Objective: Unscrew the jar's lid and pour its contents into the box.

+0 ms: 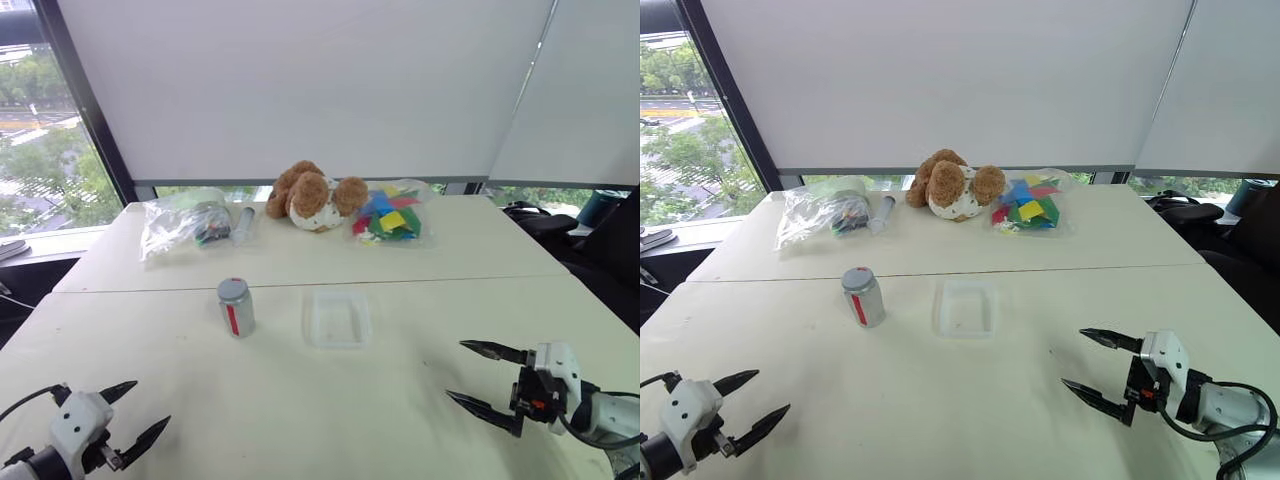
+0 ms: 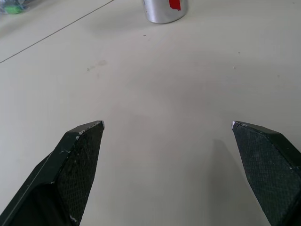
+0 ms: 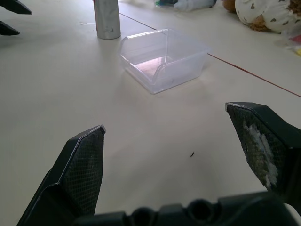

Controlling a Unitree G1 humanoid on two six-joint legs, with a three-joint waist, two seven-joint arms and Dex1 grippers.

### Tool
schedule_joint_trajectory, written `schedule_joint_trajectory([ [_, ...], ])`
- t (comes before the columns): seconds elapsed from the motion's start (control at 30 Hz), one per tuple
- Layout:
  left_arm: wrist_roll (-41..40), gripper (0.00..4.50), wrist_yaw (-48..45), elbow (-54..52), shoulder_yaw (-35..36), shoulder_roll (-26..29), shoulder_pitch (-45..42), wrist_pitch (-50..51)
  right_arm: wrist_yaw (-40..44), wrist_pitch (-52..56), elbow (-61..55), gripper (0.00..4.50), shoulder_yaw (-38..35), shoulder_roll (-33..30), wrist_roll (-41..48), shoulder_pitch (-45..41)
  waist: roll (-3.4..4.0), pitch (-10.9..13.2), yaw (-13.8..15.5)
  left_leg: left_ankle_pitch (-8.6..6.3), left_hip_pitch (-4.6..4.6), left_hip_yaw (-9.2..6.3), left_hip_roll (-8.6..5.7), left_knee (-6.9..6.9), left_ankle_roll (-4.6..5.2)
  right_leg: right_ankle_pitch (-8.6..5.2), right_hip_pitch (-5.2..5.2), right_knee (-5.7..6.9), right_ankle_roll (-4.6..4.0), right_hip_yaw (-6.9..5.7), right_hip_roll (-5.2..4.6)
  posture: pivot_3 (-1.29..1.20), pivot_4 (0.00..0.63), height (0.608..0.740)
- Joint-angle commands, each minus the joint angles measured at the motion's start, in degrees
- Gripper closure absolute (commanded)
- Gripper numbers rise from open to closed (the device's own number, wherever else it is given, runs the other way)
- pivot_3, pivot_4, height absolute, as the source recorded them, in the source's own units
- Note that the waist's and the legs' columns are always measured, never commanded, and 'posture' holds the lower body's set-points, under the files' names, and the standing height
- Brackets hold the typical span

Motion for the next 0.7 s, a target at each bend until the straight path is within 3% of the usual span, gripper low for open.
schedule_joint_trajectory([
  [0.03,-4.4,0.03,1.6,-4.2,3.3,-1.3,-0.2,1.7,-0.5,0.2,-3.7,0.00,1.0,1.1,2.4,-2.6,0.00,0.0,0.0,0.00,0.00,0.00,0.00,0.00,0.00,0.00,0.00,0.00,0.00,0.00,0.00,0.00,0.150,0.740],
  [0.17,-14.1,0.03,4.7,-11.8,5.6,-5.5,2.0,9.4,-3.7,2.5,-9.4,0.00,3.0,5.2,6.1,-6.2,0.00,0.0,-0.3,0.00,0.00,-0.05,0.04,-0.01,0.00,0.00,0.00,0.02,0.00,0.00,0.01,0.00,0.150,0.740],
  [0.27,-14.1,0.03,9.0,-17.2,4.3,-10.9,4.4,10.1,-6.1,6.5,-13.6,0.00,5.0,7.3,9.2,-8.7,0.00,0.0,-0.7,0.00,-0.01,-0.04,0.03,-0.02,0.01,-0.01,0.01,0.01,0.03,0.02,0.00,0.00,0.150,0.740],
  [0.5,-2.1,0.03,22.7,-23.0,-8.2,-27.1,4.6,8.3,-8.8,6.2,-15.3,0.00,8.7,11.8,8.3,-15.3,-0.07,0.0,-0.8,0.00,-0.02,-0.02,-0.12,0.11,0.01,0.00,0.14,0.01,0.04,-0.01,0.00,0.00,0.150,0.740],
  [0.7,8.9,0.03,31.8,-21.8,-12.7,-28.8,-2.6,10.8,-9.2,7.2,-16.1,0.00,9.9,11.2,7.2,-15.8,-0.08,0.0,-1.0,0.00,-0.04,-0.03,-0.16,0.09,0.01,0.00,0.12,0.01,0.04,-0.04,0.21,0.00,0.150,0.740],
])
